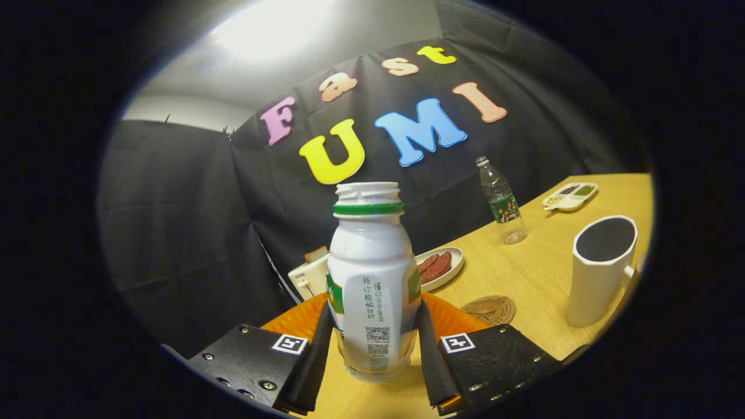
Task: Take the bottle from table, then pour the juice into the cup, finally place the bottle on the coaster
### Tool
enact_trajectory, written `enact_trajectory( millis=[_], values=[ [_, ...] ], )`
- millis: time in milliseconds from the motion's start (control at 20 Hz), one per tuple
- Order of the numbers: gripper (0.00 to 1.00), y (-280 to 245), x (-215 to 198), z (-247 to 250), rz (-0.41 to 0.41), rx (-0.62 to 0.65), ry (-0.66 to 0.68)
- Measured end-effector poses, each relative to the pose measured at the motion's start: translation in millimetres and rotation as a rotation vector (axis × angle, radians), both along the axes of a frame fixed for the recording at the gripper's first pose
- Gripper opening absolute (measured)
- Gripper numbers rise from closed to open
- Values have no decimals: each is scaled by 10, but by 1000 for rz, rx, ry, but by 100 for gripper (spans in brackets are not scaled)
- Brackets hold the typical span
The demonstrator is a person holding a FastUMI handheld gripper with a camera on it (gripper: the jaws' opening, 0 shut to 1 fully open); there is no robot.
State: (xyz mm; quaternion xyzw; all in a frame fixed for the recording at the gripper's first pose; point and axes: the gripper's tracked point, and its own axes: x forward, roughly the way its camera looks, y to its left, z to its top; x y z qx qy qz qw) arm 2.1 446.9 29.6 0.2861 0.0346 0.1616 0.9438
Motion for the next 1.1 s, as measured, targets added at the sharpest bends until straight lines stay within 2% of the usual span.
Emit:
enact_trajectory(
  millis=[550,900,1100],
  values=[
    [68,-290,57,362,-35,612,15],
    [68,-504,89,446,-62,821,34],
    [68,-589,160,511,-67,882,35]
  ],
)
